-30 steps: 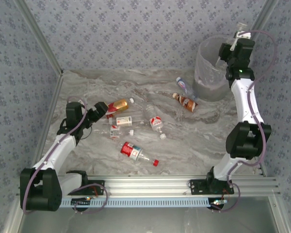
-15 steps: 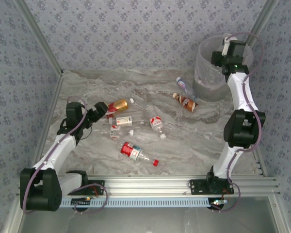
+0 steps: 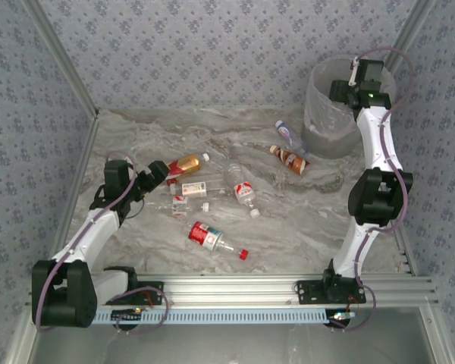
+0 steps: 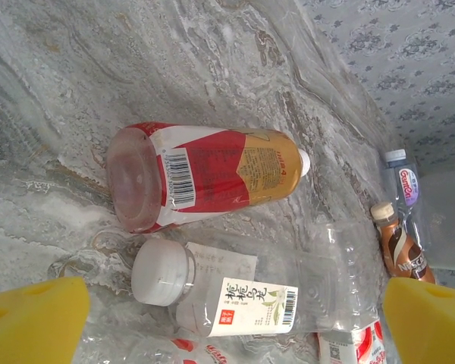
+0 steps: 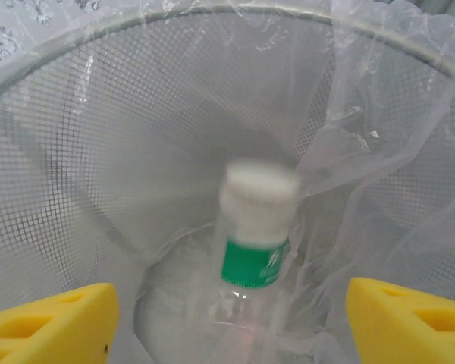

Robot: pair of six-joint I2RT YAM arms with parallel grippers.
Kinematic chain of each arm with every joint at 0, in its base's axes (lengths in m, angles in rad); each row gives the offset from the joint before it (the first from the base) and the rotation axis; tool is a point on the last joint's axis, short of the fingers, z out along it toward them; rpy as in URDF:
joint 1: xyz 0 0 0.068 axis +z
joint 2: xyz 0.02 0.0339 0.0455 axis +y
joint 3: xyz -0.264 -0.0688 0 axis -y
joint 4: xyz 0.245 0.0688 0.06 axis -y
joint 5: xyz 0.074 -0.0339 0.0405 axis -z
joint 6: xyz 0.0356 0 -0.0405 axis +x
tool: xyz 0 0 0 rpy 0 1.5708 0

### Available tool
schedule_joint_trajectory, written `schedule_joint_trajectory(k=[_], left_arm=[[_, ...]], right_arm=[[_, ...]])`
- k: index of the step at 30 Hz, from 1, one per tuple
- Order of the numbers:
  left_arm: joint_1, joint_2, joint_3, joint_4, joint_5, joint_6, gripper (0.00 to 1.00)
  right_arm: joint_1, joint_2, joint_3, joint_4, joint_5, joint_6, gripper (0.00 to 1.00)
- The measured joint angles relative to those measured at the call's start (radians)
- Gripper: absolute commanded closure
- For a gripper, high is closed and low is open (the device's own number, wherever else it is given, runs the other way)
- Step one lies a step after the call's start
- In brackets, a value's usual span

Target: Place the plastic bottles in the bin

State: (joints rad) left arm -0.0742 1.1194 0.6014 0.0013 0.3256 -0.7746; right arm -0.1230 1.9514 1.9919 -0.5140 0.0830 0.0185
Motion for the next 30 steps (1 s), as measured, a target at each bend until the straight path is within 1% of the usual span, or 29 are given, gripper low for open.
schedule_joint_trajectory(k=[11, 20, 24, 27, 30], left_arm=[[0.000, 0.003, 0.000, -0.001, 0.000, 0.000, 0.01], [0.000, 0.016, 0.004, -0.001, 0.000, 0.000, 0.00], [0.000, 0.022, 0.009, 0.000, 0.000, -0.001, 0.01], [0.000, 0.029, 0.011, 0.000, 0.000, -0.001, 0.01], [0.000, 0.035, 0.017, -0.005, 0.000, -0.001, 0.01]], right_arm=[[0.004, -0.019, 0.003, -0.048, 0.015, 0.039, 0.09], [0.046, -0.180, -0.065, -0.039, -0.005, 0.053, 0.00], [0.101, -0.294, -0.187, 0.014, -0.036, 0.036, 0.00], [0.166, -0.368, -0.287, 0.049, -0.058, 0.008, 0.00], [0.238, -0.408, -0.359, 0.069, -0.066, -0.026, 0.00]])
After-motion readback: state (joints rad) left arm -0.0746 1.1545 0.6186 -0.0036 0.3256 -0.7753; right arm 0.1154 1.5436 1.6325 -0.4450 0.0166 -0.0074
